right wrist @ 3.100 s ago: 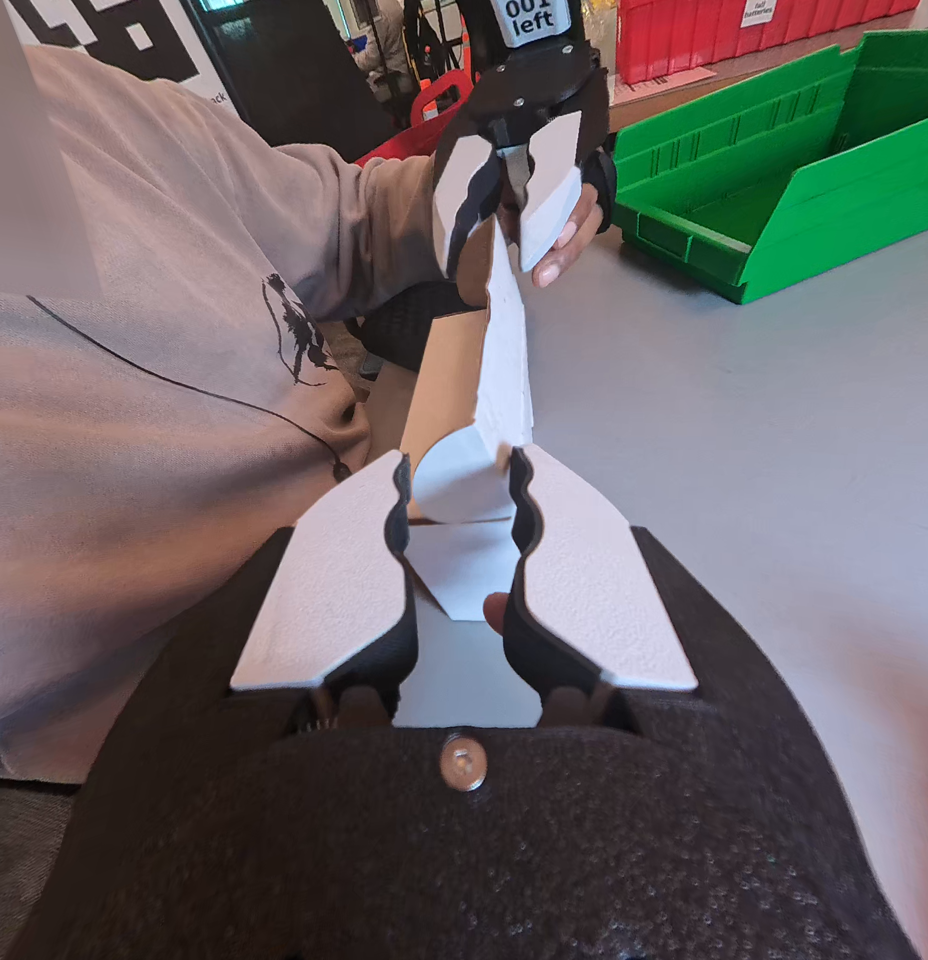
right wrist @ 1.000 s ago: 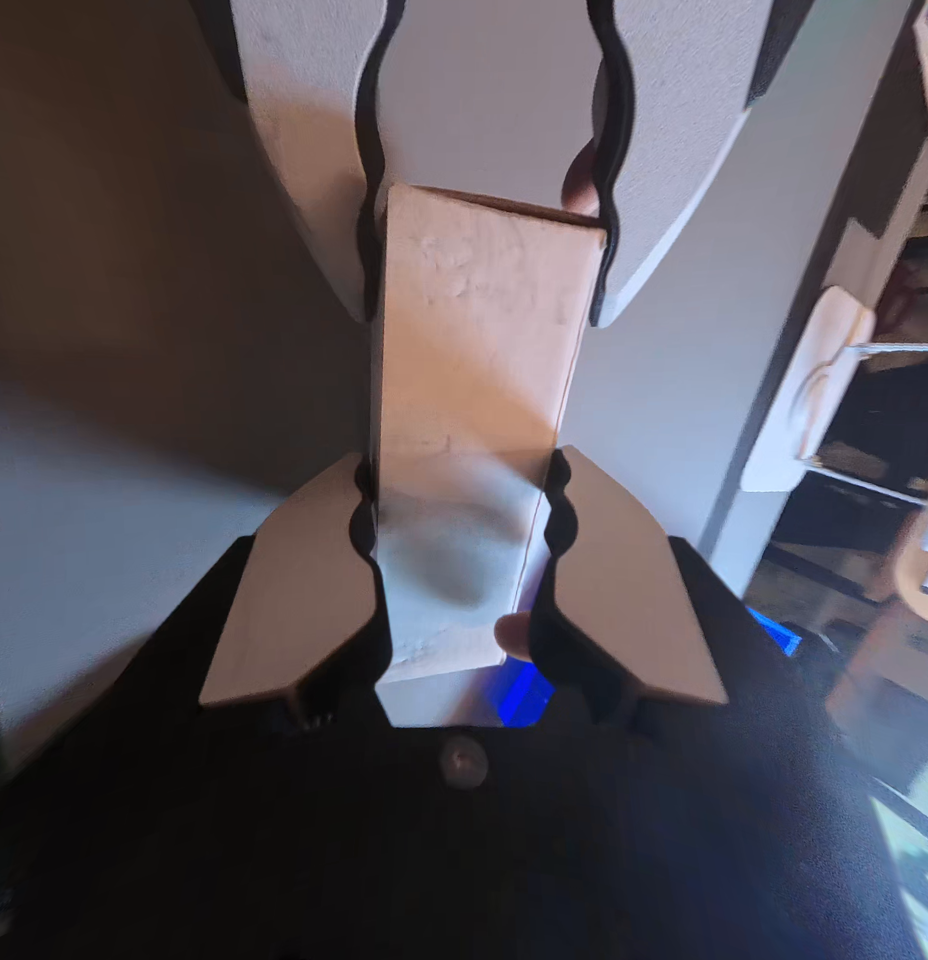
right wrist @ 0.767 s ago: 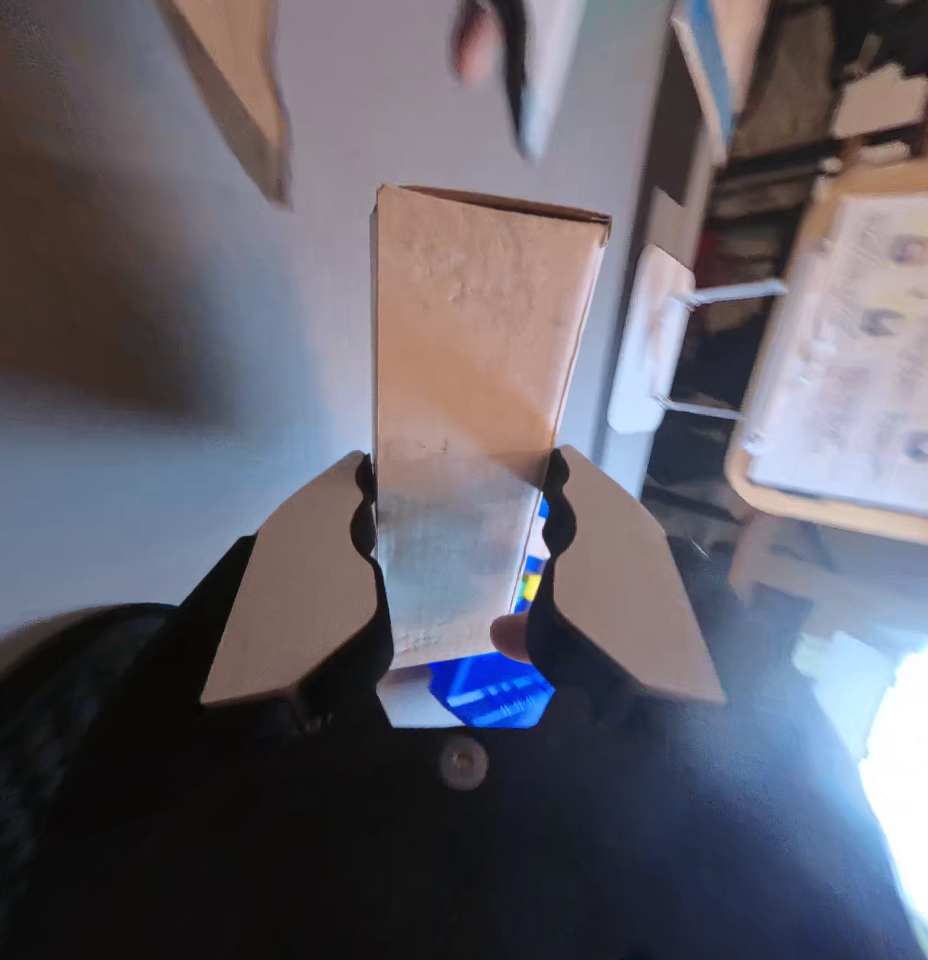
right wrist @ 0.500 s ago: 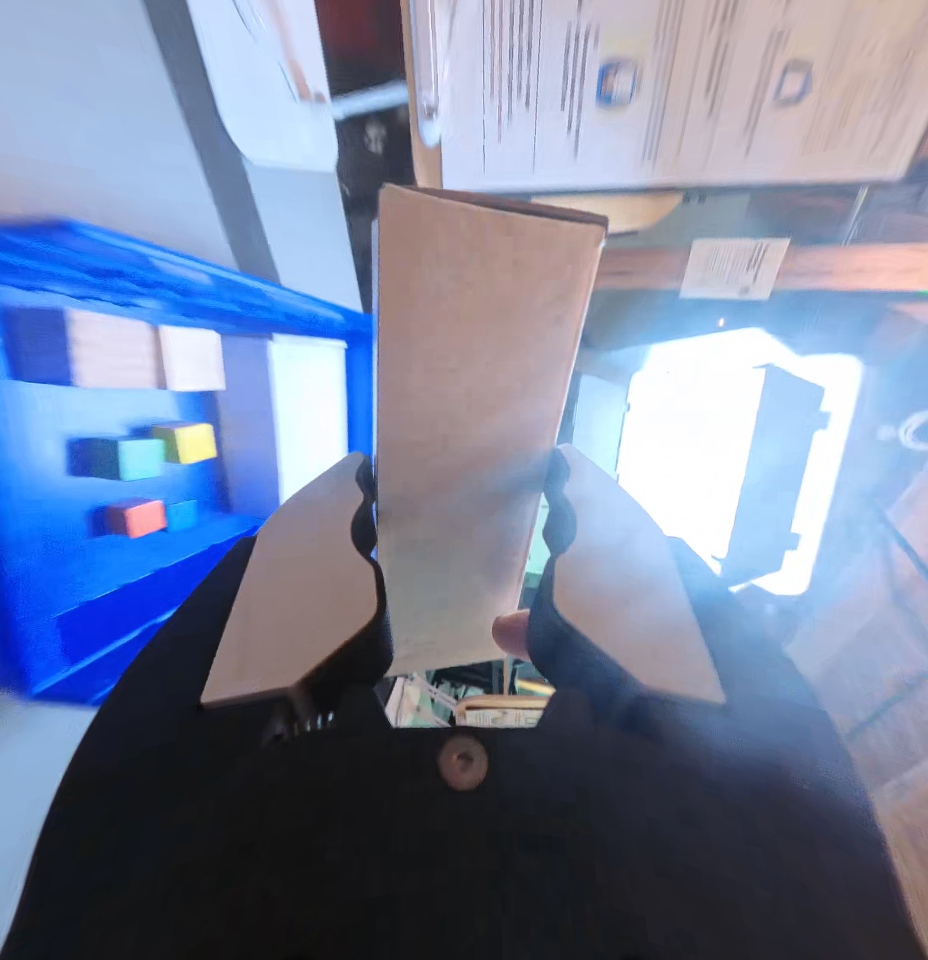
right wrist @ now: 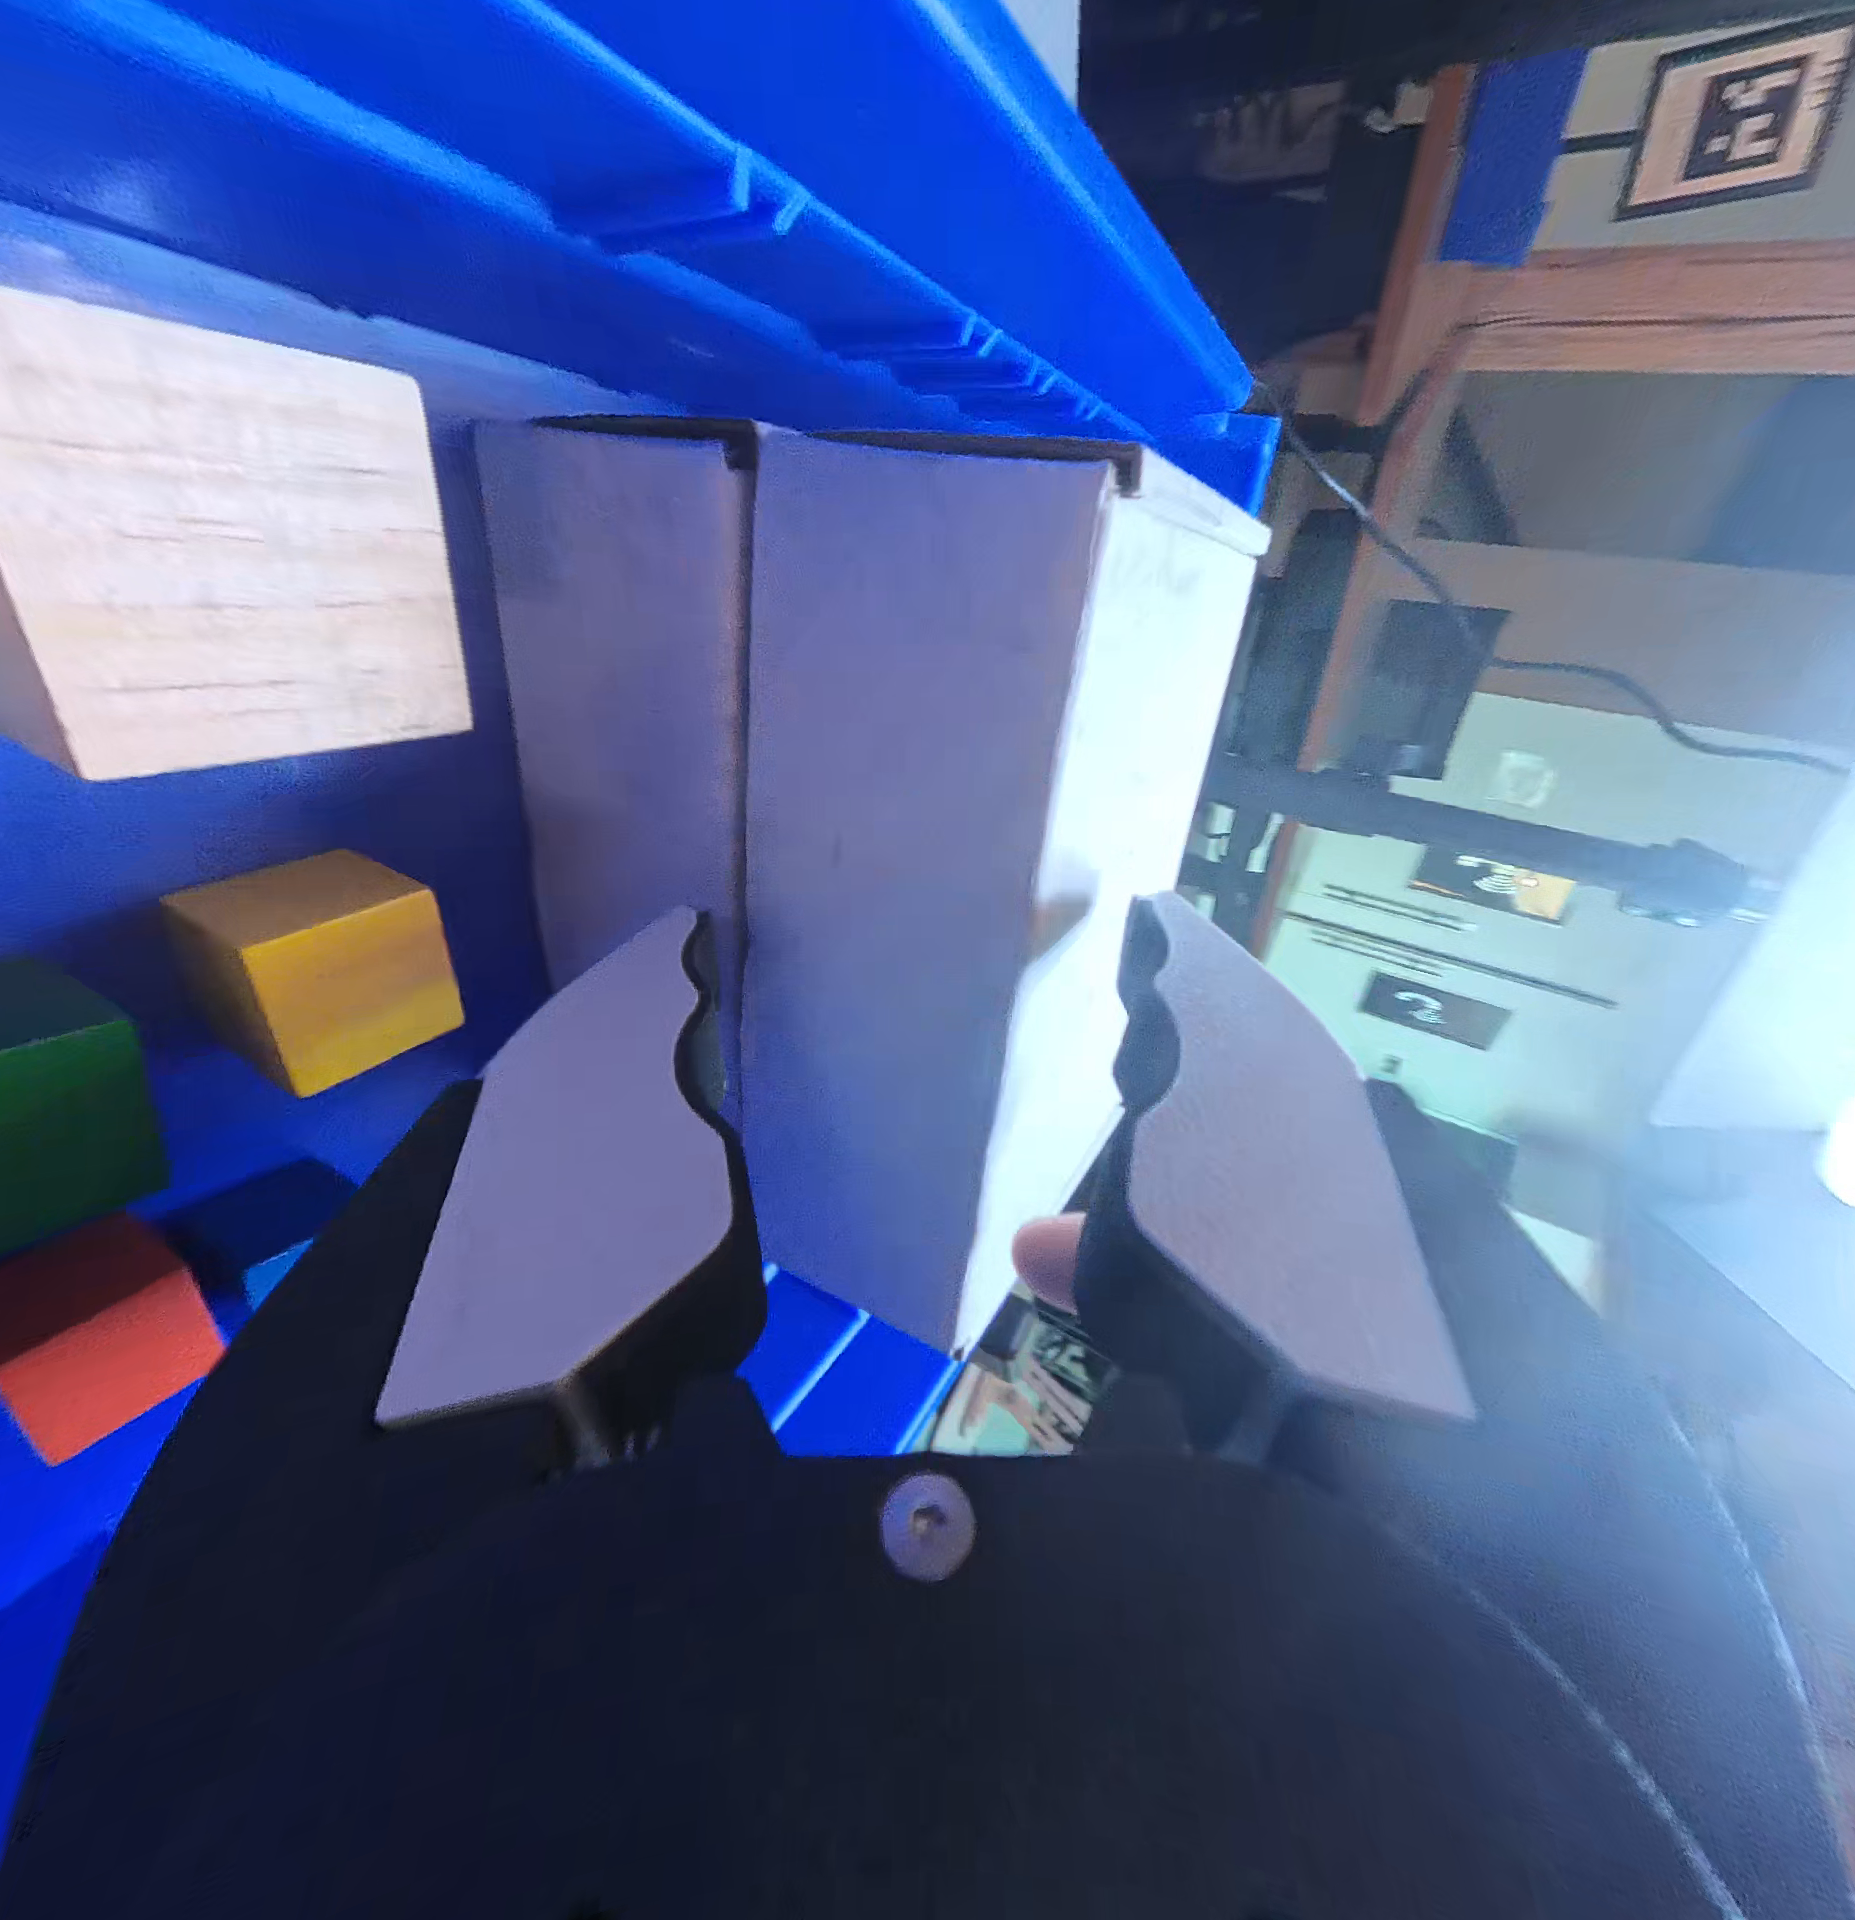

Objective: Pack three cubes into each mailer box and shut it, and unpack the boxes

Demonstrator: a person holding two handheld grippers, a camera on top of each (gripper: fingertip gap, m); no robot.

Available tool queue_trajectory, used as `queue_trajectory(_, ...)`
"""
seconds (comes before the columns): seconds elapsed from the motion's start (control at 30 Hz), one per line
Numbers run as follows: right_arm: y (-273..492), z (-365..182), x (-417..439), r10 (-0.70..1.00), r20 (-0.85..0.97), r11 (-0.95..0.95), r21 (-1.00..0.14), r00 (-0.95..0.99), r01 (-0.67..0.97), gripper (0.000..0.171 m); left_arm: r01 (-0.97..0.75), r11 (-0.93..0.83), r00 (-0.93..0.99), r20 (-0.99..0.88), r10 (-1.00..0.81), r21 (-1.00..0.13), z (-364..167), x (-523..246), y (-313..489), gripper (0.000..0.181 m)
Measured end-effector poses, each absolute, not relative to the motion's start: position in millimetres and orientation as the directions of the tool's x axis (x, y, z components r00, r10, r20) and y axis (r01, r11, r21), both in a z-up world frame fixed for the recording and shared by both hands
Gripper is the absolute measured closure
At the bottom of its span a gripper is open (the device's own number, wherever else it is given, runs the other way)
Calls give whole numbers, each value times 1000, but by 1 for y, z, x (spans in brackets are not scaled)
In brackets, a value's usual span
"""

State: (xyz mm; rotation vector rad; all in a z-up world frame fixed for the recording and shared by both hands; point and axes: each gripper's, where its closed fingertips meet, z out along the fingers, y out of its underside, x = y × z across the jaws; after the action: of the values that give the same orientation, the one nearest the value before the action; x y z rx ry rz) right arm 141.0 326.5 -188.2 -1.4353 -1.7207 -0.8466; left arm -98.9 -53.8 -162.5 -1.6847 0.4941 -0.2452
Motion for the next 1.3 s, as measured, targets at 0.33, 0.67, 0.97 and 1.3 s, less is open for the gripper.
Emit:
queue_trajectory(0.33, 335, -180, 142, 587, 809, 108, -70, -7, 992, 125, -226, -107, 886, -159, -435, -968, -165, -101, -52, 116)
queue_trajectory(0.67, 216, -174, 117, 793, 586, 125, -425, 167, 897, 120, -511, -309, 858, -458, -231, -802, -162, -214, -64, 126)
queue_trajectory(0.97, 156, -238, 151, 852, 513, 171, -95, -98, 981, 130, -645, -666, 738, -532, -415, -374, -236, -283, -79, 131)
queue_trajectory(1.3, 147, -254, 138, 776, 594, 245, 23, -211, 969, 139, -812, -508, 549, -672, -496, -288, -254, -234, -41, 151)
